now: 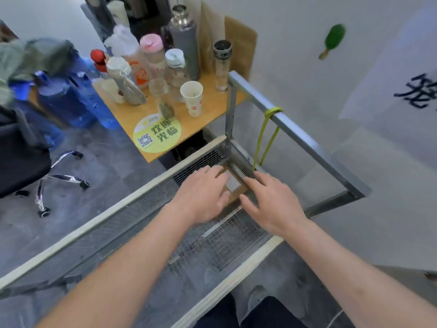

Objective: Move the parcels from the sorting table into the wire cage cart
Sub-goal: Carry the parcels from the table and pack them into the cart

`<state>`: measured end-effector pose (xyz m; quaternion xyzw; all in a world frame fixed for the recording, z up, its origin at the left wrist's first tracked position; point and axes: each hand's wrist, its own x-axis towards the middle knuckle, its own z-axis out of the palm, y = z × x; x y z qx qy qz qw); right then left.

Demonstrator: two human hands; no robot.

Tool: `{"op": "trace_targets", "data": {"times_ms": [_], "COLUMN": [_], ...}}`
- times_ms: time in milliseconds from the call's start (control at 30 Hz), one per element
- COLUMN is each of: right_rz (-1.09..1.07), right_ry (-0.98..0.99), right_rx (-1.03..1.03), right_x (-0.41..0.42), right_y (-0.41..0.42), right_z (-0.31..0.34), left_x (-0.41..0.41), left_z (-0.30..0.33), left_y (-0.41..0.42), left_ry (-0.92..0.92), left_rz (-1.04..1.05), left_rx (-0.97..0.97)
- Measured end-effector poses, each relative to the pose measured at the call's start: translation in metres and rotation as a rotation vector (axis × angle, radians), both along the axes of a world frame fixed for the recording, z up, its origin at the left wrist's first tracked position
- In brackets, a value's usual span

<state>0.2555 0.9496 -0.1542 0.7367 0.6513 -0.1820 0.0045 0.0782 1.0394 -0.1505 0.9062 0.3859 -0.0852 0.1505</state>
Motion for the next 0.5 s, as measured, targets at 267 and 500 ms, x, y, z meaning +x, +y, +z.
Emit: {"op": "trace_targets", "data": {"times_ms": [267, 500], "right_rz": [-0.06, -0.166], "right_ry": [0.017, 0.032], "right_rx": [0.085, 0.162], "right_x": [0.037, 0.072], "right_y": [-0.052, -0.107], "right_z": [0.061, 0.091], "left_x": [0.042, 0.087], "left_z": [0.058, 0.09], "left_y": [-0.031, -0.065], "left_ry": [-0.068, -0.126], "left_rz": [-0.072, -0.184], "left_rx": [0.088, 0.159]}}
